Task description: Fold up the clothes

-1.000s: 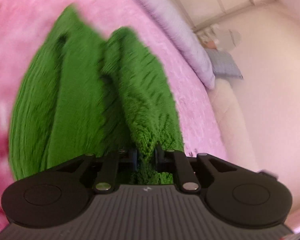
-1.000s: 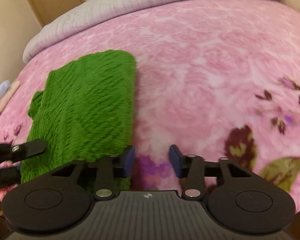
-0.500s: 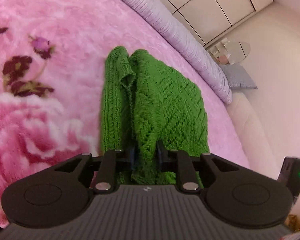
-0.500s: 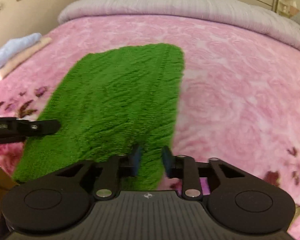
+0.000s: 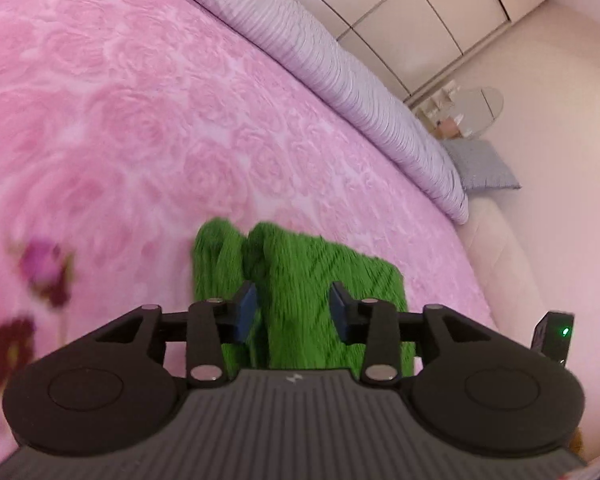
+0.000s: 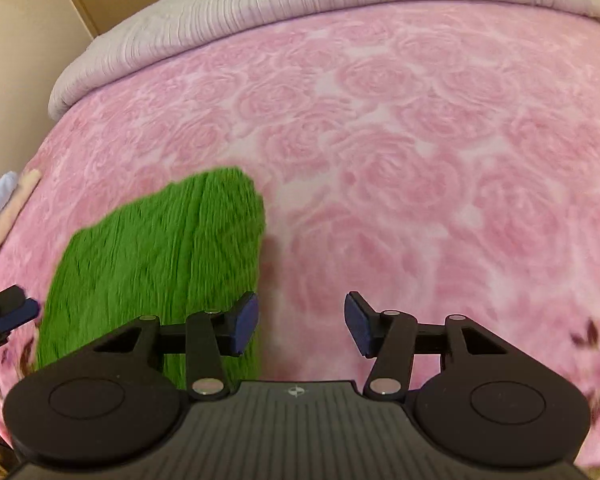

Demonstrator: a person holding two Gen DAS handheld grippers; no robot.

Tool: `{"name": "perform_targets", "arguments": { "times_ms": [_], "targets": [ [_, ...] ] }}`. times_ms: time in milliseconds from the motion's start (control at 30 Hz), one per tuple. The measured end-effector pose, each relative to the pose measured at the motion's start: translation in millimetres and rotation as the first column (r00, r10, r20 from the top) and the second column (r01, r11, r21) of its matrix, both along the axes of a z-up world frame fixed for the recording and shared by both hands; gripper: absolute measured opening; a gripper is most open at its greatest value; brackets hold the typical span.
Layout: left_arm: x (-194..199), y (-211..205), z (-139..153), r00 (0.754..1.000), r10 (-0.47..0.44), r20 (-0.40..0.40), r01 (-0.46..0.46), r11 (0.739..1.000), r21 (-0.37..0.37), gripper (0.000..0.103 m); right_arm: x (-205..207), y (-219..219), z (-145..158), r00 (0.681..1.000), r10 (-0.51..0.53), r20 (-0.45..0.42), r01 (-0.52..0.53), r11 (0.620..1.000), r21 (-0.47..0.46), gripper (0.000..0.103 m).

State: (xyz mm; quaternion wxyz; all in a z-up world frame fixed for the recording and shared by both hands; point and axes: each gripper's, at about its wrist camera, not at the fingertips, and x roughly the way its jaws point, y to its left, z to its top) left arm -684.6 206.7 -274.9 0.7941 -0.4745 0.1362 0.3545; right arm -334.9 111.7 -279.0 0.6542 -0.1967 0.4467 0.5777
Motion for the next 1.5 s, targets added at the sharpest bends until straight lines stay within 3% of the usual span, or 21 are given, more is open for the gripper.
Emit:
{"name": "perform_targets", "arguments": {
  "times_ms": [133, 233, 300, 400, 533, 633, 767, 833, 900, 1033, 1133, 1233, 1300, 1367, 1500],
  "targets": [
    [19.2, 30.2, -16.5, 0.998, -0.033, -0.044, 0.031, 0.998, -0.048, 0.038, -3.1, 37.0, 0.6, 0.996, 0.043, 0.077, -0.039, 0.998, -0.051, 0.052],
    [27.7, 44.7, -33.5, 0.999, -0.047, 0.004, 0.047, 0.994, -0.095, 0.036, -8.9, 60.4, -6.2, 0.988, 0.082, 0.128, -0.071, 0.994, -0.085, 0.052],
    [28.6, 43.7, -35.5, 0.998, -0.049, 0.040, 0.052, 0.997, -0.059, 0.009, -13.9, 70.1, -11.8, 0.982, 0.109, 0.152, -0.094, 0.991, -0.100, 0.051],
    [22.5, 20.7, -11.1, 0.998, -0.057, 0.005, 0.056, 0.991, 0.120, 0.007, -17.0, 69.7, -12.0, 0.980, 0.130, 0.149, -0.117, 0.989, -0.089, 0.050],
    [13.9, 14.0, -6.7, 0.997, -0.046, -0.062, 0.055, 0.986, 0.156, 0.007, -21.3, 65.7, -11.5, 0.982, 0.152, 0.115, -0.146, 0.987, -0.062, 0.049],
    [14.5, 23.3, -31.1, 0.992, -0.034, -0.118, 0.049, 0.992, 0.119, 0.009, -29.8, 69.0, -16.2, 0.977, 0.159, 0.142, -0.151, 0.986, -0.067, 0.049],
    [11.1, 25.8, -38.6, 0.992, -0.025, -0.122, 0.040, 0.992, 0.119, 0.012, -22.5, 66.0, -20.4, 0.985, 0.136, 0.105, -0.131, 0.990, -0.054, 0.049],
    [12.9, 20.1, -29.5, 0.986, -0.015, -0.166, 0.039, 0.989, 0.140, 0.013, -14.0, 58.1, -18.2, 0.992, 0.112, 0.066, -0.110, 0.993, -0.036, 0.052],
    [10.3, 6.1, -9.3, 0.973, 0.042, -0.229, 0.007, 0.978, 0.209, 0.021, -5.8, 41.2, -11.6, 0.997, 0.077, 0.021, -0.077, 0.997, 0.014, 0.052],
    [-3.7, -32.8, 23.6, 0.970, 0.127, -0.209, -0.071, 0.964, 0.258, 0.022, -5.7, -12.2, 7.6, 0.998, 0.058, -0.040, -0.051, 0.988, 0.146, 0.053],
    [17.5, -61.5, 25.0, 0.979, -0.007, -0.201, 0.057, 0.969, 0.241, 0.022, -16.7, -43.5, 11.5, 0.996, 0.073, -0.047, -0.062, 0.979, 0.192, 0.053],
    [40.1, -78.1, 10.2, 0.963, -0.082, -0.256, 0.140, 0.966, 0.215, 0.025, -28.9, -59.5, 11.0, 0.990, 0.107, -0.089, -0.085, 0.972, 0.220, 0.053],
    [40.3, -75.4, -9.3, 0.958, -0.060, -0.280, 0.114, 0.977, 0.181, 0.030, -40.3, -60.5, 5.4, 0.985, 0.136, -0.108, -0.111, 0.971, 0.211, 0.053],
    [35.8, -72.9, -24.7, 0.956, -0.026, -0.293, 0.074, 0.985, 0.154, 0.030, -56.2, -50.4, -9.9, 0.984, 0.163, -0.074, -0.151, 0.977, 0.148, 0.057],
    [24.7, -93.4, -0.2, 0.932, 0.001, -0.362, 0.070, 0.980, 0.185, 0.024, -69.2, -52.4, -2.4, 0.982, 0.184, -0.033, -0.178, 0.974, 0.142, 0.057]
  ]
}}
